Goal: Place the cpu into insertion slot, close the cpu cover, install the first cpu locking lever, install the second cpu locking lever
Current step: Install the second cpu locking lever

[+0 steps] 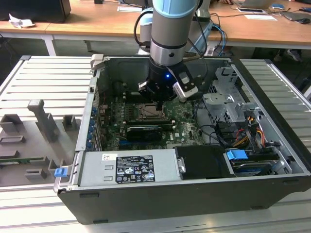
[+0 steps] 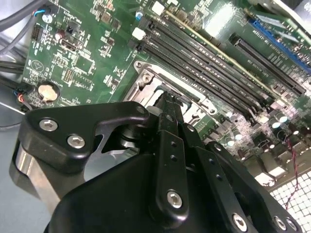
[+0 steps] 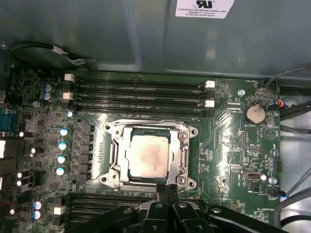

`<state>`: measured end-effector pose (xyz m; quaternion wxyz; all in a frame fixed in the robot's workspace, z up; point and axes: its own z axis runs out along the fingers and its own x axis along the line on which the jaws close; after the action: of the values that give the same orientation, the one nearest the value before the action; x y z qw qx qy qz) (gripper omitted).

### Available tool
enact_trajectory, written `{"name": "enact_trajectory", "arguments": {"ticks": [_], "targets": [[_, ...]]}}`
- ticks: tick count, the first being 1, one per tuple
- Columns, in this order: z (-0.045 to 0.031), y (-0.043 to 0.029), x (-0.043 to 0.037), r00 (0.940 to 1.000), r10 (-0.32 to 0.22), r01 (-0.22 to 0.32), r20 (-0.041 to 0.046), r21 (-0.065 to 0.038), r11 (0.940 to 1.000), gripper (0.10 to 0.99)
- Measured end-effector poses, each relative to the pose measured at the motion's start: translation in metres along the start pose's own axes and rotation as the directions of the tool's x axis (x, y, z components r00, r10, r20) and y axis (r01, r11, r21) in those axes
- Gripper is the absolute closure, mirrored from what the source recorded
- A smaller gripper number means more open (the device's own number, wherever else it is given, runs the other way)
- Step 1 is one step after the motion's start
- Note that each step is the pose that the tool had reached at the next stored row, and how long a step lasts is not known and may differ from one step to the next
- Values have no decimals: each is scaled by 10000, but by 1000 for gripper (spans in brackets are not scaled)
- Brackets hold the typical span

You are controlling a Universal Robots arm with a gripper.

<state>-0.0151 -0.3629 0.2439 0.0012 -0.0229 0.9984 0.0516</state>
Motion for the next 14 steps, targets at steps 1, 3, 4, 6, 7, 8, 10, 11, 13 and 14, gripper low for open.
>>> {"name": "enact_trajectory", "arguments": {"ticks": [1, 3, 4, 6, 7, 8, 10, 11, 13, 14], "targets": [[0, -4, 0, 10000, 0, 0, 0, -8, 10000, 980], [0, -13, -1, 10000, -2, 2, 1, -45, 10000, 980], [1, -26, 0, 10000, -2, 2, 3, -118, 9999, 980], [2, -58, 2, 10000, 0, 1, 1, -315, 9995, 980], [3, -85, 3, 10000, -3, 3, 1, -380, 9993, 980], [3, -99, 5, 10000, -10, 10, 1, -384, 9993, 980], [2, -131, 19, 10000, -28, 28, -2, -386, 9993, 980], [2, -140, 32, 10000, -44, 44, -4, -386, 9992, 980], [8, -151, 72, 10000, -86, 86, -8, -387, 9992, 980], [14, -153, 108, 9999, -116, 116, -10, -388, 9992, 980]]}}
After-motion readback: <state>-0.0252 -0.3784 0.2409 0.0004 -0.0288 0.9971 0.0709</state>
